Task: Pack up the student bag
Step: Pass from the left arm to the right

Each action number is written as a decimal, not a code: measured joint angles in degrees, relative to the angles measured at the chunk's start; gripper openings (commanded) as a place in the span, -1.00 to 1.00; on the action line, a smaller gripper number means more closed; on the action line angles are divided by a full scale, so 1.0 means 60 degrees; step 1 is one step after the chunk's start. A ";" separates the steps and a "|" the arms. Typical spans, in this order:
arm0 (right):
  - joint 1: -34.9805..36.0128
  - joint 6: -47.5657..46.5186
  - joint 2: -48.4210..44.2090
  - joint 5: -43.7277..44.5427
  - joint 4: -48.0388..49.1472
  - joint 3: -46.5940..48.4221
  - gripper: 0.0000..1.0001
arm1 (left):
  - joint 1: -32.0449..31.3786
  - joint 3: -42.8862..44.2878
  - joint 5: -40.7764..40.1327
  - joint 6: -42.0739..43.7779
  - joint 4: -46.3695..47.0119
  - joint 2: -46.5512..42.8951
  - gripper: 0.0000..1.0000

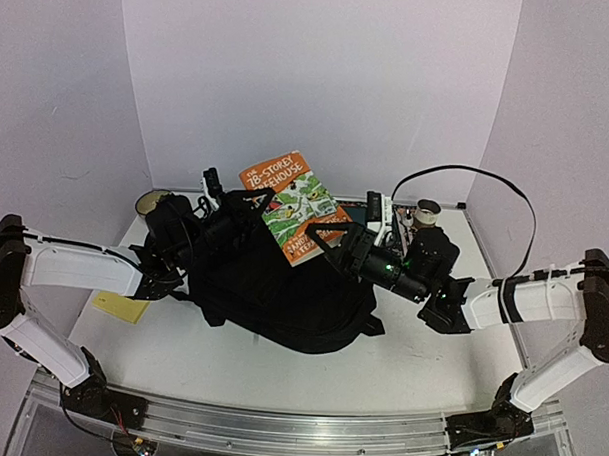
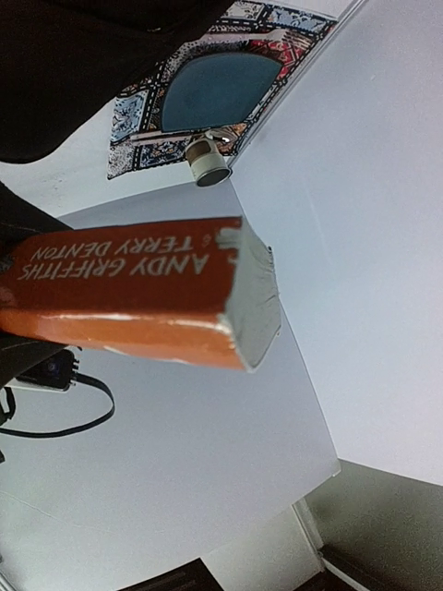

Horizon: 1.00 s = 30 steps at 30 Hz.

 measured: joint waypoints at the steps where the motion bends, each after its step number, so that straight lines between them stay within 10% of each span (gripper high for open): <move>1: 0.0003 -0.0070 -0.0070 0.0090 -0.0006 0.0000 0.74 | -0.0034 -0.0056 -0.0092 -0.0039 0.0034 0.0000 -1.00; 16: 0.0029 -0.0918 -0.0291 0.1113 -0.0233 -0.0168 -0.32 | -0.0523 -0.0215 -0.0960 -0.0475 0.0121 0.0000 -0.57; 24: 0.0036 -0.1007 -0.0291 0.1170 -0.0462 -0.0213 -0.93 | -0.0627 -0.0204 -0.1330 -0.0466 -0.0881 -0.0085 0.20; 30: -0.0189 -0.0986 -0.0318 0.1217 -0.0626 -0.0405 -1.00 | -0.0635 -0.0204 -0.1528 -0.0047 -0.1827 -0.0297 0.77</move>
